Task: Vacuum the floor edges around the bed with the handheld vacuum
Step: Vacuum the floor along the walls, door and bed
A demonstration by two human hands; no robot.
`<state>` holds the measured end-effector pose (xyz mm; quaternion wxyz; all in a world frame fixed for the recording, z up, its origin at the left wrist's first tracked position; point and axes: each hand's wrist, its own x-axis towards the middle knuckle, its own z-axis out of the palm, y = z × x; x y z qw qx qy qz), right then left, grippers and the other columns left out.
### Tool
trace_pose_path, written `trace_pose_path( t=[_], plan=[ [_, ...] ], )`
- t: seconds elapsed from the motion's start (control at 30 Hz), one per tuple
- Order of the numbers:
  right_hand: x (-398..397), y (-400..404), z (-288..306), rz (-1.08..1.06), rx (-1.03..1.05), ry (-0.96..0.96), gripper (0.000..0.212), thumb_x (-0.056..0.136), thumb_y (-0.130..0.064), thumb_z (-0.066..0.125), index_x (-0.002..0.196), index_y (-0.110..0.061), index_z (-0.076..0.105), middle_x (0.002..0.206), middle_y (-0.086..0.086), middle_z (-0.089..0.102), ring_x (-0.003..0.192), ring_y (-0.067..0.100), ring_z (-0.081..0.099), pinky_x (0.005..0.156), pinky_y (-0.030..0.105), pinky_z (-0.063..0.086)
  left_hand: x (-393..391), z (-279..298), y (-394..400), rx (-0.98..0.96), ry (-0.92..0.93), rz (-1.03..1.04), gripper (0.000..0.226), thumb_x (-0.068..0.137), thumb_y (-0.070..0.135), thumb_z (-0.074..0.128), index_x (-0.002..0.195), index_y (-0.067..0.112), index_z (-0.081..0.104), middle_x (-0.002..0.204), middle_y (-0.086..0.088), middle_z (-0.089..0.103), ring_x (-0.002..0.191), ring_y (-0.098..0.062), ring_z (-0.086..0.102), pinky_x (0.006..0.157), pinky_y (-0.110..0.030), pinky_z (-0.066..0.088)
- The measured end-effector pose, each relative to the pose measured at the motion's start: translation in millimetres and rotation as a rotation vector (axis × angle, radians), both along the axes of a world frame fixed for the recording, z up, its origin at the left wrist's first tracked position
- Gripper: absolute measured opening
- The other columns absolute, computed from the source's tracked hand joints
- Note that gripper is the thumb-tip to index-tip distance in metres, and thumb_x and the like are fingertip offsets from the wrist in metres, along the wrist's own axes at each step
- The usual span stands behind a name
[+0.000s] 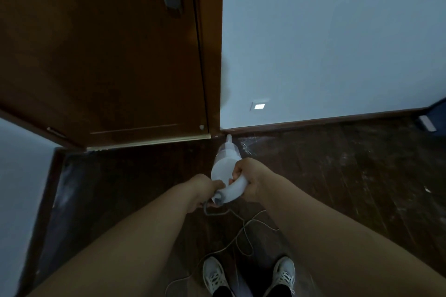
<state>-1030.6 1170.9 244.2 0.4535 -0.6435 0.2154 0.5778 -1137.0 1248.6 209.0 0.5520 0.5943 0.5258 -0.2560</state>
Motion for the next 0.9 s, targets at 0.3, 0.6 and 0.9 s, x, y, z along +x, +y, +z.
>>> trace_pose_path(
  t=[0.3, 0.6, 0.9],
  plan=[
    [5, -13, -12, 0.015, 0.024, 0.005, 0.057, 0.082, 0.008, 0.044, 0.137, -0.009, 0.038, 0.111, 0.02, 0.049, 0.071, 0.023, 0.05, 0.055, 0.028, 0.045, 0, 8, -11, 0.007, 0.017, 0.011, 0.025, 0.095, 0.032, 0.052, 0.093, 0.007, 0.052, 0.113, -0.017, 0.061, 0.106, -0.03, 0.061, 0.101, -0.041, 0.047],
    [47, -59, -21, 0.013, -0.017, 0.004, 0.053, 0.083, 0.006, 0.045, 0.134, -0.006, 0.041, 0.119, 0.02, 0.052, 0.071, 0.023, 0.052, 0.056, 0.028, 0.046, 44, 11, -61, -0.012, 0.013, 0.007, 0.034, 0.095, 0.032, 0.054, 0.111, 0.003, 0.052, 0.105, -0.014, 0.058, 0.106, -0.03, 0.06, 0.099, -0.04, 0.048],
    [111, -139, -24, -0.067, -0.027, 0.001, 0.051, 0.08, 0.004, 0.05, 0.13, -0.007, 0.045, 0.118, 0.022, 0.055, 0.084, 0.027, 0.056, 0.062, 0.03, 0.049, 114, 5, -133, -0.042, 0.004, -0.04, 0.036, 0.093, 0.036, 0.056, 0.112, 0.005, 0.052, 0.108, -0.013, 0.059, 0.104, -0.028, 0.06, 0.098, -0.04, 0.048]
  ],
)
